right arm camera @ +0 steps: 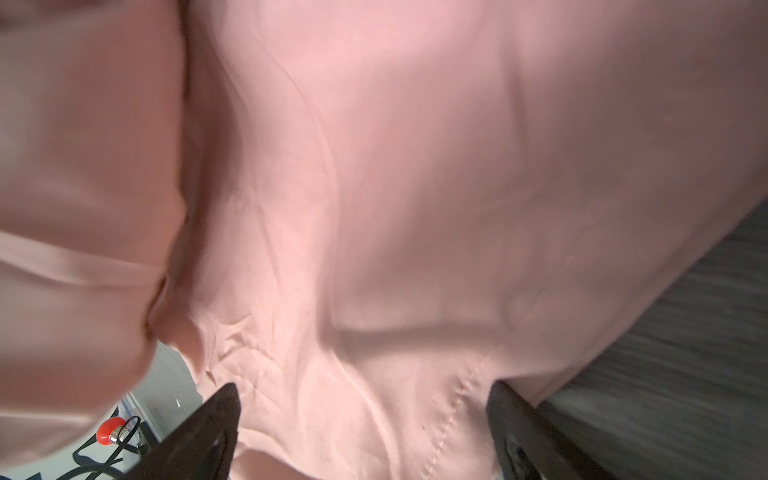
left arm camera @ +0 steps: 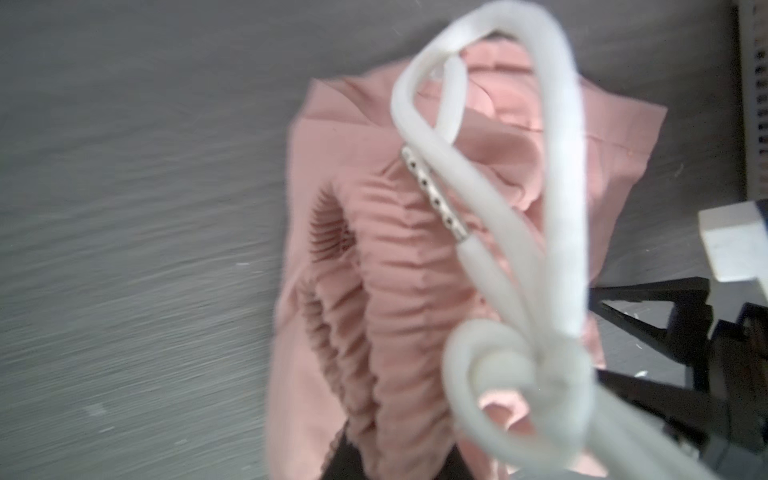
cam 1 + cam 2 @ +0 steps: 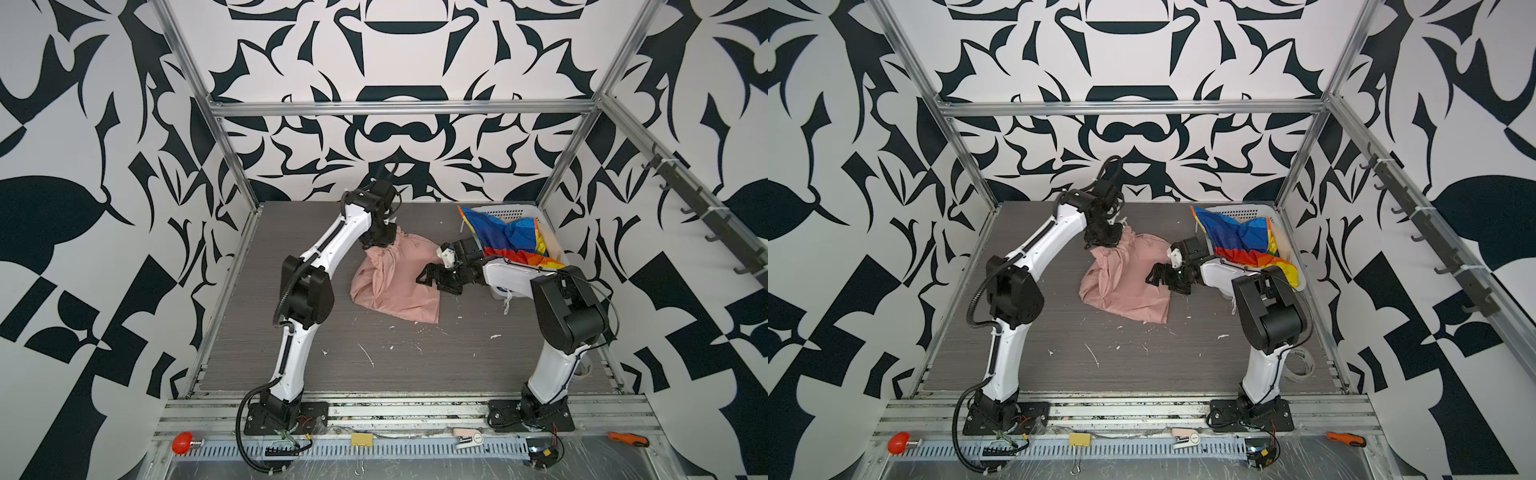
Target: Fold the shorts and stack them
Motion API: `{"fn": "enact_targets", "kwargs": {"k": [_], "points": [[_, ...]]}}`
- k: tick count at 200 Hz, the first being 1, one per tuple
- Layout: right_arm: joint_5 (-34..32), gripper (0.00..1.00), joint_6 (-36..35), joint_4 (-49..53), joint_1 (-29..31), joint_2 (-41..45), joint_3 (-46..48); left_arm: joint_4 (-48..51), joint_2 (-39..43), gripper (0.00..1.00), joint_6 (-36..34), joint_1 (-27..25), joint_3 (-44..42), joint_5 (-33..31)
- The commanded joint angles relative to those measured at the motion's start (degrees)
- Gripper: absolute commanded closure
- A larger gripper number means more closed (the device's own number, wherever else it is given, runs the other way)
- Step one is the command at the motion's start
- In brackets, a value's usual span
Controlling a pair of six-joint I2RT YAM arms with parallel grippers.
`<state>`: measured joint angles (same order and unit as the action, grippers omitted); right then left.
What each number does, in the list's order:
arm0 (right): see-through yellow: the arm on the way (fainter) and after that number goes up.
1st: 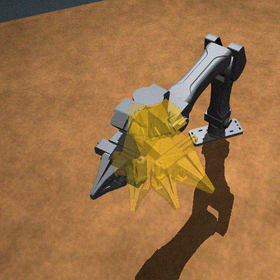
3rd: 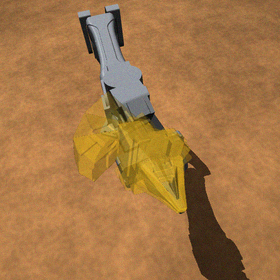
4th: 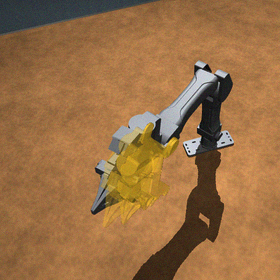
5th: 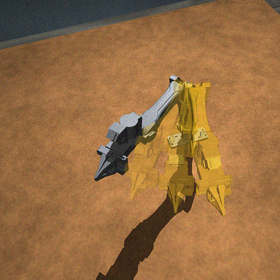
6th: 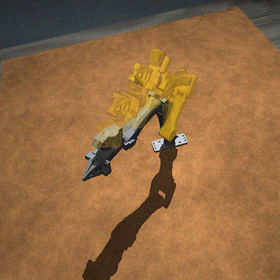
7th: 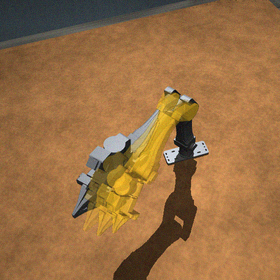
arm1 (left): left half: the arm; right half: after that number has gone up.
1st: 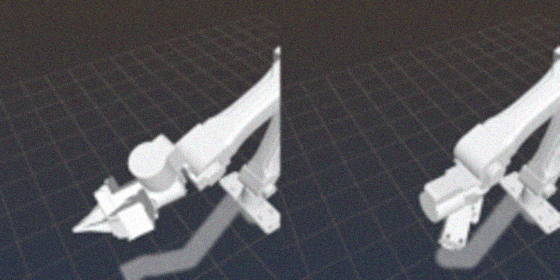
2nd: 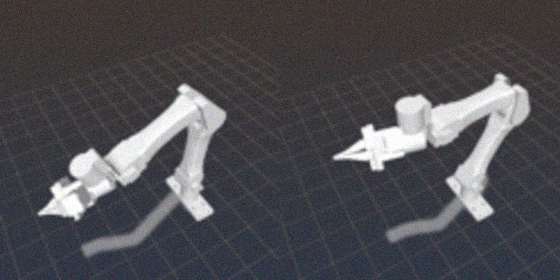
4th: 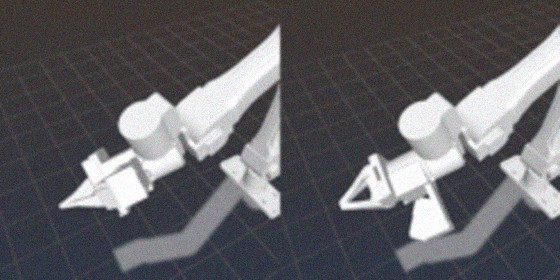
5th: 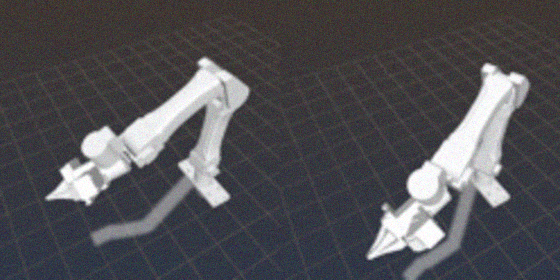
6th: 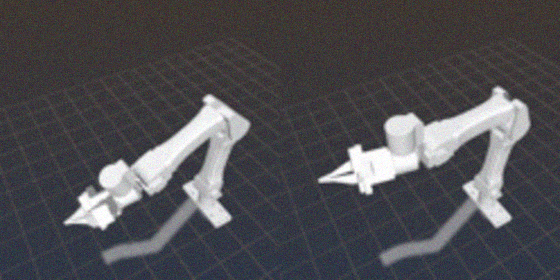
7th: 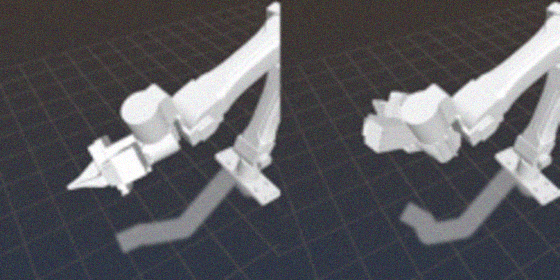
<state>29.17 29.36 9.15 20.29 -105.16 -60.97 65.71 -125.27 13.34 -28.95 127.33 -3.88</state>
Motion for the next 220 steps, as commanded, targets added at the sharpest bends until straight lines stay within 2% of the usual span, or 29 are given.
{"fn": "enact_targets", "kwargs": {"k": [1,37,73,115,127,140,146,149,152,169,184,202,220], "points": [[-2.45,0.05,-1.15,2.89,0.1,-2.29,-0.03,3.91,2.59,0.95,-5.23,0.89,0.22,-5.35],[-1.84,0.05,-0.98,2.67,0.14,-2.77,-0.3,0.78,1.78,0.93,-3.92,-0.33,-1.11,-2.01],[-1.31,0.06,-0.62,2.62,0.1,-2.13,-0.22,0.29,-4.88,0.92,-1.38,-3.33,0.62,-0.9],[0.01,0.06,-0.93,3.14,0.14,1.04,0.49,-1.62,-9.41,0.8,2.78,-5.84,2.2,3.99],[0.1,0.06,-0.8,3.39,0.04,2.76,0.8,-2.86,-9.31,0.7,3.97,-6.18,2.38,6.63],[0.14,0.06,-0.67,4.08,-0.07,4.88,1.19,-5.07,-8.41,0.49,4.93,-6.34,2.37,9.81],[0.11,0.06,-0.63,4.41,-0.04,5.93,1.28,-6.09,-7.8,0.29,5.19,-6.3,2.59,11.42],[0.13,0.05,-0.6,4.58,-0.13,6.48,1.33,-6.59,-7.44,0.06,5.4,-6.33,2.73,12.13],[0.1,0.06,-0.62,4.74,-0.16,6.99,1.35,-7.04,-7.04,0.0,5.45,-6.3,3.01,12.86],[-0.2,0.05,-0.49,6.19,-0.6,10.15,1.38,-9.58,-4.24,0.01,6.21,-6.41,4.19,16.26],[-1.13,0.05,-0.46,7.83,-1.19,13.02,1.23,-13.41,0.73,0.01,7.26,-6.26,1.27,18.21],[-3.0,0.05,-0.6,10.07,-1.4,16.35,0.37,-23.45,8.96,0.01,11.7,-4.31,-10.98,21.06],[-5.52,0.05,-0.15,12.62,-1.33,18.21,-1.52,-37.2,15.41,0.01,21.76,-0.47,-27.54,29.32]]}}
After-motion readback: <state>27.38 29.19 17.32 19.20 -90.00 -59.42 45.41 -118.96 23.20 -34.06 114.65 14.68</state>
